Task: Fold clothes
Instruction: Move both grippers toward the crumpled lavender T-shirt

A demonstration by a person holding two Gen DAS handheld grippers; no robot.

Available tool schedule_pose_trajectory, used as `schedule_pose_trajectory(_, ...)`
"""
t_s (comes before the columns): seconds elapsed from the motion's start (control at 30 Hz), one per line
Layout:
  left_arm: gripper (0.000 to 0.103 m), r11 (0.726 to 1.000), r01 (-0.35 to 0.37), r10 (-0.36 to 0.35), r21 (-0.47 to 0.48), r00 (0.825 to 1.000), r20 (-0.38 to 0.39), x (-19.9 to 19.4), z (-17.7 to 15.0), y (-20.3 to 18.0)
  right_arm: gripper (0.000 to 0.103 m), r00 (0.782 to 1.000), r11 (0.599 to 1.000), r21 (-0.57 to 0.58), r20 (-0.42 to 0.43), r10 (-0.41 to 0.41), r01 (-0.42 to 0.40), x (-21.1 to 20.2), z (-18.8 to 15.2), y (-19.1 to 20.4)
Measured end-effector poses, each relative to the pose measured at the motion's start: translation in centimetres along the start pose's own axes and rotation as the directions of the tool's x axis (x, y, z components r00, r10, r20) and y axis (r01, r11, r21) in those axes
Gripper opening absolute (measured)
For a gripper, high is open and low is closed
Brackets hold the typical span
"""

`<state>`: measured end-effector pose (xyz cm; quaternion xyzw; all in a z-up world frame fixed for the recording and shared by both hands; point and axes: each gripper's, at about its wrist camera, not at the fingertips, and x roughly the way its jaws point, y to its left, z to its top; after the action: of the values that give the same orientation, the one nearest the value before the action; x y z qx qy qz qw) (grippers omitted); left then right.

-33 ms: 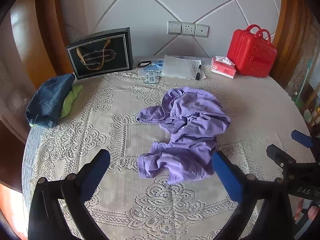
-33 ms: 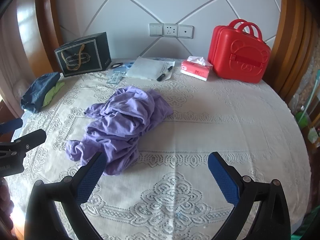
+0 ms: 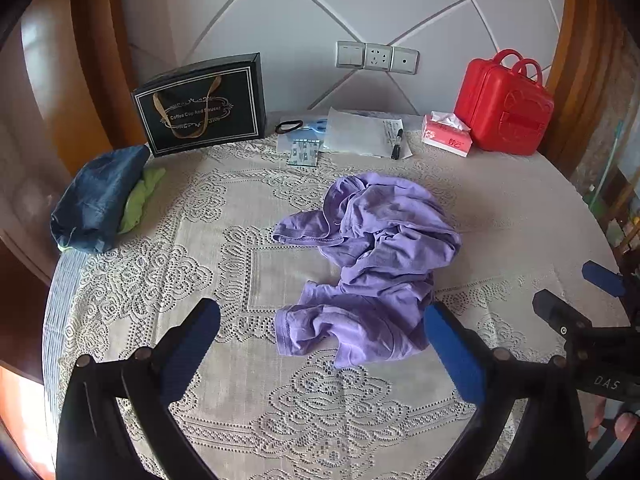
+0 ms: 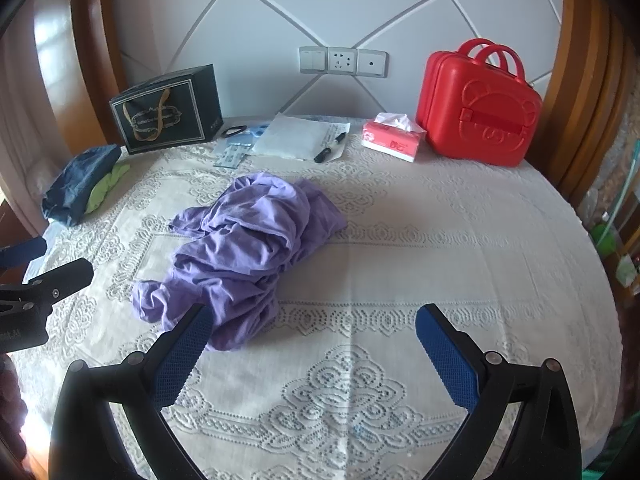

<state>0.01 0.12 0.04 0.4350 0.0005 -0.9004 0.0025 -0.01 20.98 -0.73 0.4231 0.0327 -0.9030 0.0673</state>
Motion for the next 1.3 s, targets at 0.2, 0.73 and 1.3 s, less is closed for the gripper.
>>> schedule_pose_trajectory(0.2, 0.103, 1.0, -0.002, 0.002, -0.008, 1.0, -0.012, 0.8, -0.3, 0.4, 0.103, 1.0, 1.0, -0.009, -0.001, -0.015, 0.015, 0.1, 0.2, 0.2)
schedule_pose_trajectory(0.73, 0.103, 1.0, 0.004, -0.006, -0.027, 0.999, -0.051, 1.5, -0.2, 1.4, 0.103, 0.999, 1.0, 0.002, -0.013, -0.03, 0.03, 0.3, 0.3, 0.0)
schedule_pose_trajectory(1.3, 0.103, 1.0, 0.004, -0.006, -0.029, 0.997, -0.08, 3.0, -0.1, 1.6, 0.103, 0.999, 0.999, 0.015, -0.041, -0.032, 0.033, 1.3, 0.9, -0.2)
